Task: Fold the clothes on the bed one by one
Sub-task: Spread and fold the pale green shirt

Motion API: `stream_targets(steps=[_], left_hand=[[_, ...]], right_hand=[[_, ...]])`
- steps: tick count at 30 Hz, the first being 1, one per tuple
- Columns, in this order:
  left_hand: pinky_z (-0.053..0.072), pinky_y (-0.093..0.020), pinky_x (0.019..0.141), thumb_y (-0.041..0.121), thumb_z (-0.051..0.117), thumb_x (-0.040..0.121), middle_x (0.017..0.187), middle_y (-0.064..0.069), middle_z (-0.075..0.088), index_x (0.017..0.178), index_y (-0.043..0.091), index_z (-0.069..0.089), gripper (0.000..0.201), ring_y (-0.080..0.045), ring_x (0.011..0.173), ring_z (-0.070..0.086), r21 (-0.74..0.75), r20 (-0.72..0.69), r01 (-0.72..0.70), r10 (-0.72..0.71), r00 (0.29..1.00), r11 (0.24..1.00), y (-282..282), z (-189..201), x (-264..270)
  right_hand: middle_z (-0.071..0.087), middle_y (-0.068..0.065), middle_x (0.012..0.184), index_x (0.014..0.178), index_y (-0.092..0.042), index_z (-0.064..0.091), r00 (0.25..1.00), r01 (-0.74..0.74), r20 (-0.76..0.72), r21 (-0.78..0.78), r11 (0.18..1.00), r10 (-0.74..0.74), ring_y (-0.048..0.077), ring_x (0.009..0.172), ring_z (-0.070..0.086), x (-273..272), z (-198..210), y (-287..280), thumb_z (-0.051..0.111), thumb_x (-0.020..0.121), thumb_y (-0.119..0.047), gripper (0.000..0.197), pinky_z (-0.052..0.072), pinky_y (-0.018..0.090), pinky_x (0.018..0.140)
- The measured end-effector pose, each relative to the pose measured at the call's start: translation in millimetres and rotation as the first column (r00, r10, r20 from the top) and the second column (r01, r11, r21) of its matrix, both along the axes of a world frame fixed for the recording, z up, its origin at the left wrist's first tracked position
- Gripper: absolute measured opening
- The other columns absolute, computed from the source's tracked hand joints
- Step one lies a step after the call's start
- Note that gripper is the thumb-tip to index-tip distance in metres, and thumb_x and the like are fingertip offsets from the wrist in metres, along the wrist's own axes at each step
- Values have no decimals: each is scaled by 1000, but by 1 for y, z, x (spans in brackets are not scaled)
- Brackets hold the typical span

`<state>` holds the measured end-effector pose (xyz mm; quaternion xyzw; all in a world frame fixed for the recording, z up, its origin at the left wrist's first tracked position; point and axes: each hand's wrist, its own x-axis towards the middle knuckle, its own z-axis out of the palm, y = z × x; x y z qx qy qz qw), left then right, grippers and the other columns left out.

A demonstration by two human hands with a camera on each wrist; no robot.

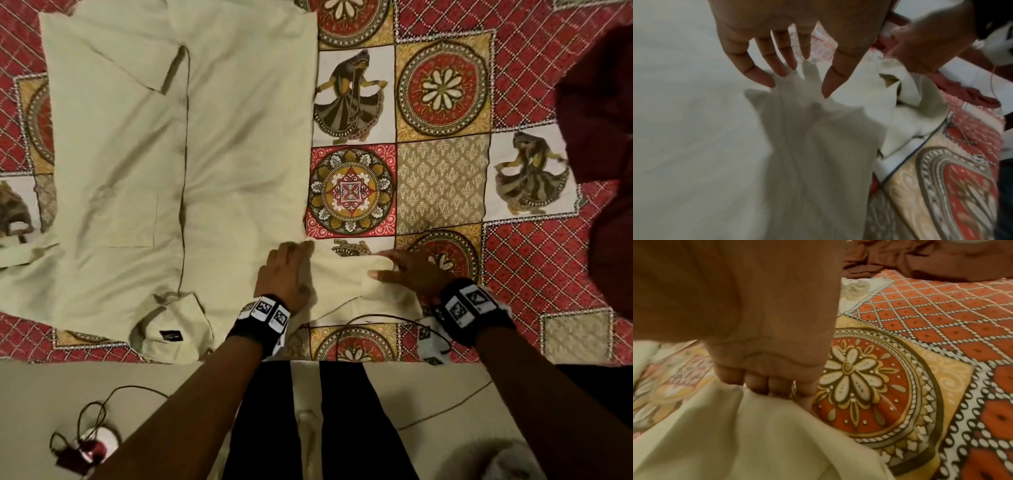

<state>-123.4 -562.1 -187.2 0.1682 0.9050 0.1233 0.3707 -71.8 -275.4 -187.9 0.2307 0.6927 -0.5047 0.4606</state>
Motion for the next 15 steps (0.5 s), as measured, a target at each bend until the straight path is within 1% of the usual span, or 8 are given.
stream_targets(steps=[1, 3, 6, 8, 10, 11, 13, 15], left_hand=[[51, -45, 87, 31, 74, 71, 135, -8, 44, 150, 27, 35, 88, -32, 117, 46, 47, -32, 13, -11, 999, 999, 8, 2, -3], [49, -45, 90, 51, 71, 76, 131, -8, 48, 147, 30, 39, 81, -31, 116, 48, 104, -39, 128, -125, 991, 986, 29, 7, -4], [51, -42, 90, 70, 61, 80, 127, -4, 54, 137, 33, 49, 69, -27, 116, 53, 127, 117, 332, -346, 931, 935, 61, 12, -6], [53, -37, 84, 63, 64, 83, 122, -2, 63, 123, 31, 63, 52, -26, 111, 60, 123, 174, 372, -389, 905, 920, 74, 15, -14], [48, -30, 80, 54, 69, 85, 116, -3, 68, 114, 28, 71, 39, -27, 106, 62, 161, 176, 305, -332, 927, 939, 74, 18, -26], [43, -28, 76, 49, 71, 85, 112, -5, 68, 112, 25, 73, 36, -27, 103, 62, 204, 167, 265, -300, 939, 942, 69, 19, -32], [40, -25, 74, 38, 74, 85, 102, -7, 68, 108, 19, 77, 30, -25, 95, 62, 346, 142, 146, -205, 968, 927, 49, 17, -41], [44, -22, 78, 20, 75, 85, 96, -1, 68, 103, 15, 78, 19, -13, 90, 63, 476, 177, -45, -46, 983, 878, 30, 9, -44]], right_hand=[[68, -11, 116, 129, -22, 64, 990, -139, -28, 44, 989, 141, 6, 102, 62, 6, -3, -1, 81, 81, -44, 56, 48, 28, 90], [72, -3, 99, 118, -16, 72, 952, -271, -107, 139, 953, 286, 12, 90, 63, 19, -8, -6, 87, 76, -41, 51, 48, 32, 80], [65, -9, 69, 85, -16, 75, 967, -91, -220, 159, 983, 126, -2, 63, 57, 27, 1, -14, 88, 77, -29, 20, 39, 24, 63], [63, -2, 67, 83, -11, 72, 967, 63, -252, 64, 996, -45, -3, 59, 54, 26, 15, -14, 86, 80, -18, 15, 38, 15, 58], [53, 16, 69, 80, 7, 63, 949, 224, -205, -103, 969, -241, 10, 64, 50, 25, 30, -12, 83, 81, -16, 31, 38, 20, 59], [49, 16, 70, 79, 10, 57, 937, 291, -147, -172, 941, -316, 14, 67, 49, 23, 37, -11, 81, 79, -19, 38, 38, 24, 59], [56, 13, 75, 83, 4, 59, 901, 415, 2, -291, 862, -433, 19, 70, 52, 19, 45, -14, 74, 75, -21, 31, 41, 26, 60], [70, 11, 90, 95, -5, 67, 838, 541, 177, -390, 745, -516, 24, 81, 62, 17, 53, -23, 75, 74, -19, 27, 49, 30, 70]])
